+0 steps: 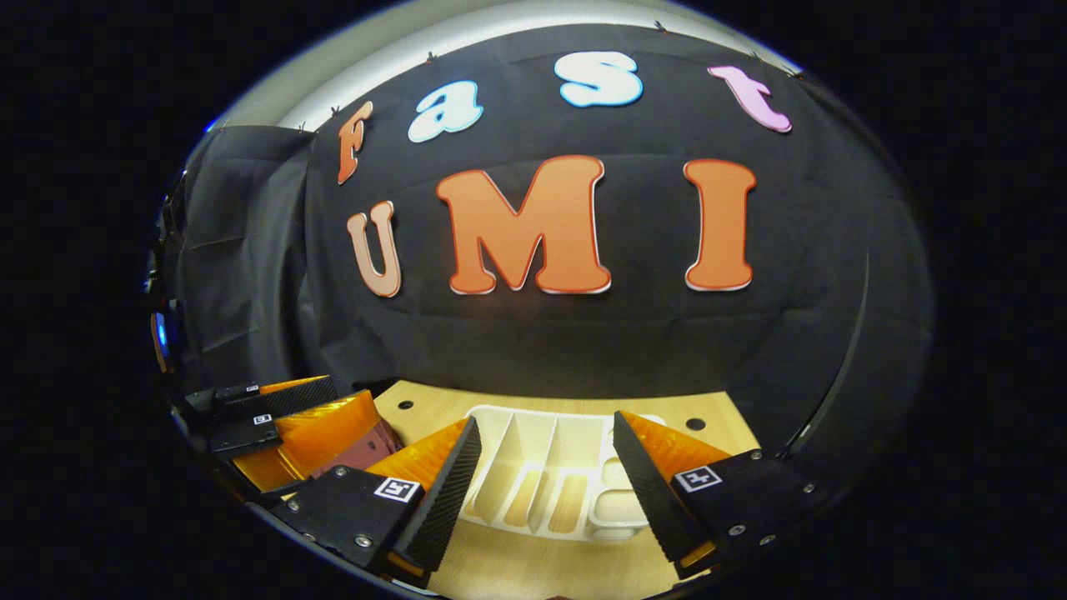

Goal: Open the schoolbag, grab two books from the bookshelf and put them into the schoolbag.

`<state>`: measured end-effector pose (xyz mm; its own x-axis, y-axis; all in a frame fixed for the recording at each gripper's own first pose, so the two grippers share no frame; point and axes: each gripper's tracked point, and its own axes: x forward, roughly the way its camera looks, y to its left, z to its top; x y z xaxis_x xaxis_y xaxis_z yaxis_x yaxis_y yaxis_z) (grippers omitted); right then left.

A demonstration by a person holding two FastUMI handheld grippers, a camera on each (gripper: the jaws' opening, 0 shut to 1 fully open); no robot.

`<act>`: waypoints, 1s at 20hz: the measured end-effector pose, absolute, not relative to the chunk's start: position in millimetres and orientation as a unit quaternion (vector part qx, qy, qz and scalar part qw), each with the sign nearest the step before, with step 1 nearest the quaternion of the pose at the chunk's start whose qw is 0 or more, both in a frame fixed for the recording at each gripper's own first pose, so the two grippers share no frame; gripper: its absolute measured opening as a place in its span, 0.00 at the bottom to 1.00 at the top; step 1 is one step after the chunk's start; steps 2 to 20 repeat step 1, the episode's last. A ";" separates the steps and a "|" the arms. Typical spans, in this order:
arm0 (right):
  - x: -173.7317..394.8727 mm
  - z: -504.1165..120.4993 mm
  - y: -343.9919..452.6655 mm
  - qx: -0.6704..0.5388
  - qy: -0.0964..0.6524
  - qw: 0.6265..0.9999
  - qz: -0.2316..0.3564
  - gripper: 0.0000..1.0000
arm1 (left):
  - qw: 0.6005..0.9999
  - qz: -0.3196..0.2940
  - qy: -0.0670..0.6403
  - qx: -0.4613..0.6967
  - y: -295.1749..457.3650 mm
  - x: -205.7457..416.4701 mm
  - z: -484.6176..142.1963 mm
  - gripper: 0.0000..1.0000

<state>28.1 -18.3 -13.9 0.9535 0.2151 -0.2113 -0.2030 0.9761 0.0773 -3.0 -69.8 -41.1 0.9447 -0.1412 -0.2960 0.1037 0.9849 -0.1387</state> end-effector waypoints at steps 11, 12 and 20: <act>29.6 -1.8 -24.2 0.025 0.092 0.991 0.092 0.95 | 0.986 -0.063 0.139 -0.060 -69.8 0.5 -31.1 0.98; 29.6 -1.8 -24.2 0.025 0.092 0.991 0.092 0.95 | 0.986 -0.063 0.139 -0.060 -69.8 0.5 -31.1 0.98; 29.6 -1.8 -24.2 0.025 0.092 0.991 0.092 0.95 | 0.986 -0.063 0.139 -0.060 -69.8 0.5 -31.1 0.98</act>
